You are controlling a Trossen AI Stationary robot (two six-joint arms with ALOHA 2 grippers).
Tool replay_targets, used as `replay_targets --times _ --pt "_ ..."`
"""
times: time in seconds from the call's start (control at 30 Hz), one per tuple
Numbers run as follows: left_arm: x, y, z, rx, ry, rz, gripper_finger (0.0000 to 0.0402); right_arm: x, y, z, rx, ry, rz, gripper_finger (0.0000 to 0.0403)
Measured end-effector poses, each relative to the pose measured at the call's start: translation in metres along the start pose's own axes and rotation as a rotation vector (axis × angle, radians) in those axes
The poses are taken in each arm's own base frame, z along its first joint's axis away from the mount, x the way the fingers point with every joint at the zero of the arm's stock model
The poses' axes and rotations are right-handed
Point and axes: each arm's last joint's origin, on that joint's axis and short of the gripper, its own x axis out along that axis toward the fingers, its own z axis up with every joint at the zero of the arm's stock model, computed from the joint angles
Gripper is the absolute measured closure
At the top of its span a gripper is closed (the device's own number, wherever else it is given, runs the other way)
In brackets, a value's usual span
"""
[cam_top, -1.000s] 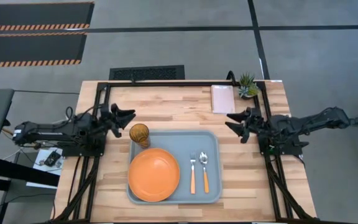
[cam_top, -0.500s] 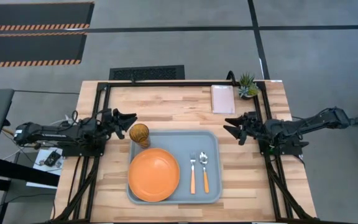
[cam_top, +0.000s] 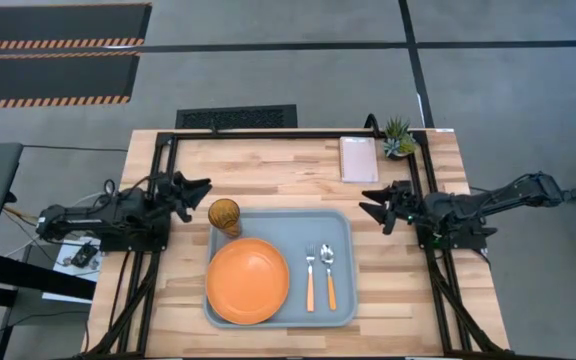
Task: Pick and place plate/cup/fork/spoon on tray
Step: Return to Home Position
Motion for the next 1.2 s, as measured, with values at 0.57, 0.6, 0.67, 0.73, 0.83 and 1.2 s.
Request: replay_targets --times 0.57,0.6,0.67,0.73,0.83,1.2 --pt "-0.001 0.009 -0.008 0.008 -0.054 0.14 0.0264 -0.002 -0.02 -0.032 0.021 0.07 -0.07 0.0127" --pt "-0.001 0.009 -0.008 0.01 -0.052 0.142 0.0264 -0.002 -0.02 -0.032 0.015 0.07 -0.069 0.0127" --pt "-0.001 0.01 -0.008 0.011 -0.048 0.143 0.0264 -0.002 -0.019 -0.03 -0.003 0.058 -0.06 0.0127" --pt "-0.001 0.01 -0.008 0.012 -0.047 0.144 0.0264 -0.002 -0.019 -0.029 -0.014 0.051 -0.058 0.0127" --pt "-0.001 0.01 -0.009 0.006 -0.043 0.146 0.0264 -0.002 -0.02 -0.03 -0.006 0.054 -0.078 0.0127" --pt "-0.001 0.011 -0.011 -0.002 -0.023 0.156 0.0264 -0.002 -0.023 -0.035 0.05 0.099 -0.1 0.0127"
